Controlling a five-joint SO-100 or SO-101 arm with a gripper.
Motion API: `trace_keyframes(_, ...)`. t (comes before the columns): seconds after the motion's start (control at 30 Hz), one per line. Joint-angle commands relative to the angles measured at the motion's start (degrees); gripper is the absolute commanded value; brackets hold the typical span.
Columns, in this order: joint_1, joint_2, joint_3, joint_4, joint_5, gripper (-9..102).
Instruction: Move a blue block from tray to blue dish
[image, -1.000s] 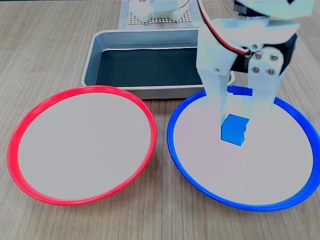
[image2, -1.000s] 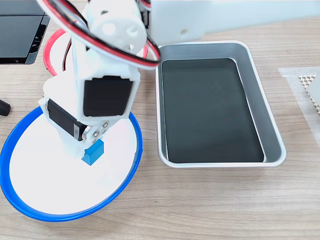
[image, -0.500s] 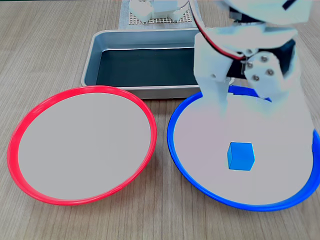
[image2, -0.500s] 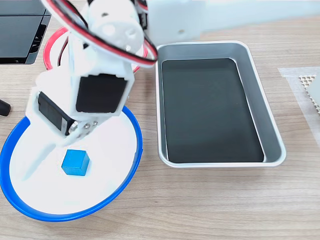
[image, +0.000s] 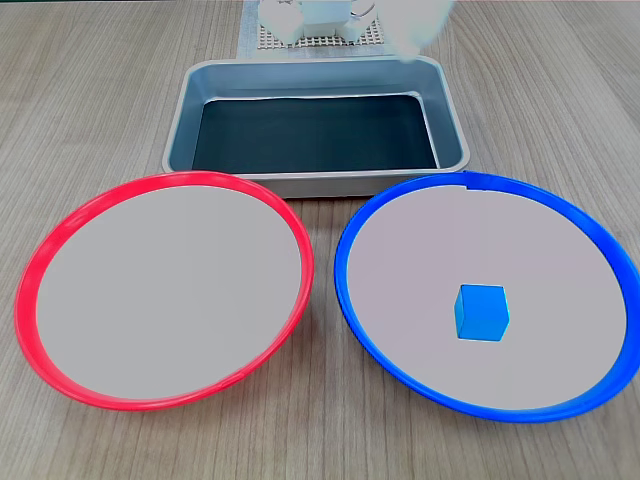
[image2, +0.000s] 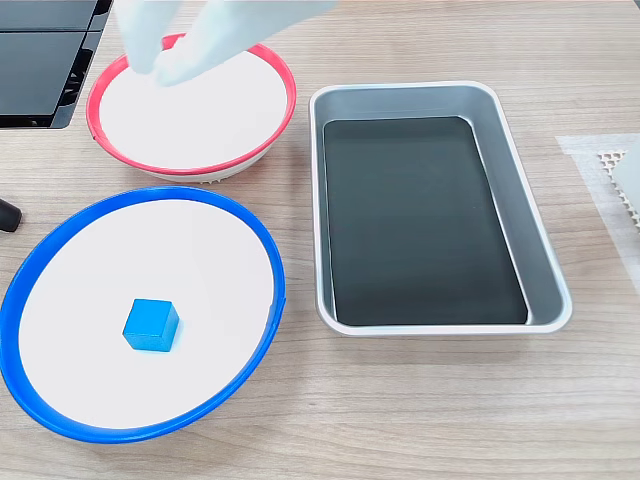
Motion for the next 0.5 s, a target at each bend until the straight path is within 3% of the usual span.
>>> trace_keyframes(0.0, 3.08, 24.61, 30.5, -17.31, 8.09, -1)
trace_keyframes(0.07, 5.62, 43.33, 52.29, -23.03, 10.63, -1)
trace_keyframes(0.27, 7.91, 74.36, 81.91, -21.97, 14.68, -1)
trace_keyframes(0.47, 7.29, 89.12, 90.09, -14.24, 16.88, -1)
